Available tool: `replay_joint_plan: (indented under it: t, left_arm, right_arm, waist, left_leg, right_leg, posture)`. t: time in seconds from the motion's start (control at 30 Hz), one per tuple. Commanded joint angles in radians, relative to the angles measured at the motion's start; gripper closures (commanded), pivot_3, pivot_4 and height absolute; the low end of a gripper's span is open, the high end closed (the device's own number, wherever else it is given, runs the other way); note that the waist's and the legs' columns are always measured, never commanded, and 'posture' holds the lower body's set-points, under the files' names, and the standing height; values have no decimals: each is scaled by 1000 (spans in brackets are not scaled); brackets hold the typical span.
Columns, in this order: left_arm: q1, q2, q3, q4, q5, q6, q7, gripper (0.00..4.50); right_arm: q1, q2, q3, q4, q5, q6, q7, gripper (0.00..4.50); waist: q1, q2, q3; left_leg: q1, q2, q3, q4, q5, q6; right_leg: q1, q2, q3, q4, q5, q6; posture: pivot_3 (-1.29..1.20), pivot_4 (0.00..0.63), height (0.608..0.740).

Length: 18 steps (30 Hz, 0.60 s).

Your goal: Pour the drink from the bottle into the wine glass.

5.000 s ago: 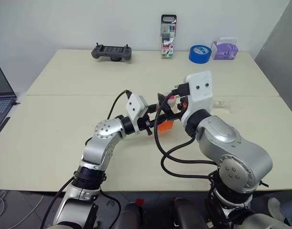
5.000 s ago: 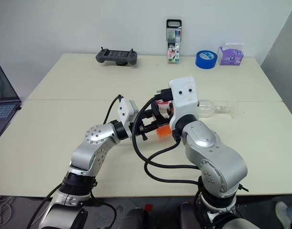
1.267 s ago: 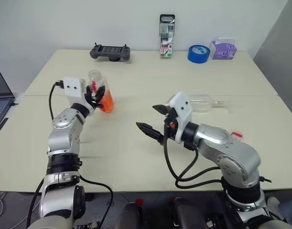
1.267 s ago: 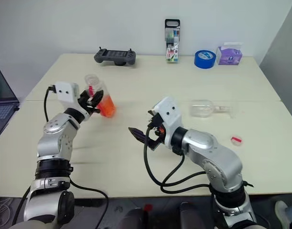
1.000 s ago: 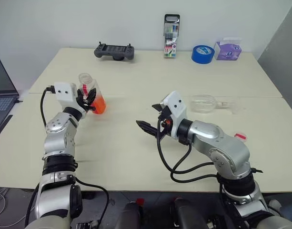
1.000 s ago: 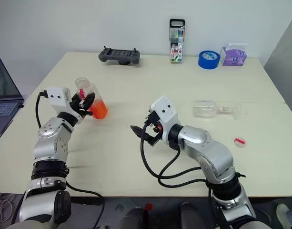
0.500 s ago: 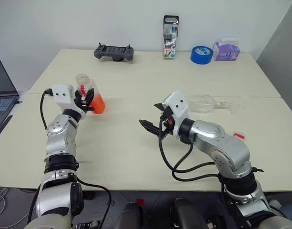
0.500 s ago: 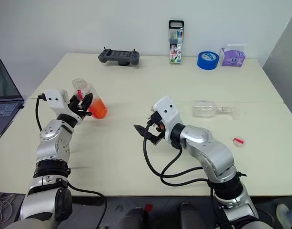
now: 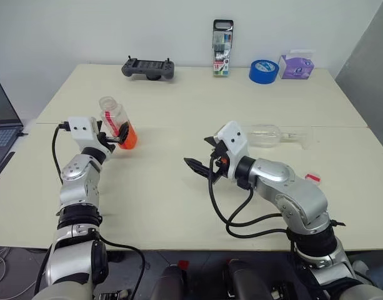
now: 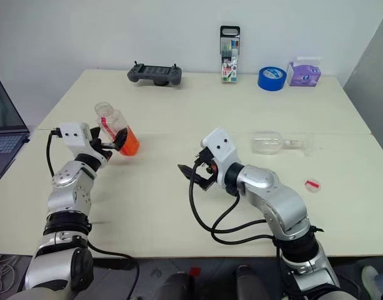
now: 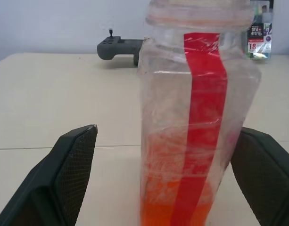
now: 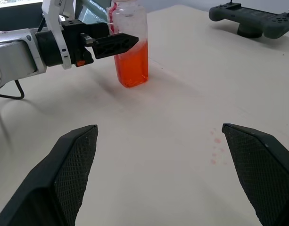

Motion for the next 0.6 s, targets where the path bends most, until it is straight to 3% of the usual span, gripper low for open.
replay_joint_plan:
  t: [0.03, 0.27, 0.43, 0.6]
  left_arm:
    - [56, 11, 8, -76, -4, 14, -3, 28]
    - [342, -10, 14, -386, -71, 129, -34, 28]
    - [617, -16, -43, -697, -148, 236, -135, 28]
    - [652, -88, -207, -891, -213, 395, -151, 28]
  right_arm:
    - [10, -1, -25, -36, 9, -5, -1, 0]
    - [119, -146, -102, -71, -54, -15, -22, 0]
    - [247, -321, -123, -87, -255, -118, -111, 0]
    - [284, -497, -47, 34, -543, -271, -199, 0]
  waist:
    - [0, 0, 0]
    - [0, 0, 0]
    - [1, 0, 0]
    - [8, 0, 0]
  left_leg:
    - [0, 0, 0, 0, 0, 0]
    - [0, 0, 1, 0, 0, 0]
    - [0, 0, 2, 0, 0, 0]
    - [4, -1, 3, 0, 0, 0]
  right_leg:
    - [0, 0, 0, 0, 0, 0]
    - [0, -1, 5, -1, 0, 0]
    - [0, -2, 6, -2, 0, 0]
    - [6, 0, 5, -3, -1, 2]
  posture:
    - [0, 150, 740]
    - [0, 150, 740]
    - [0, 150, 740]
    - [0, 150, 740]
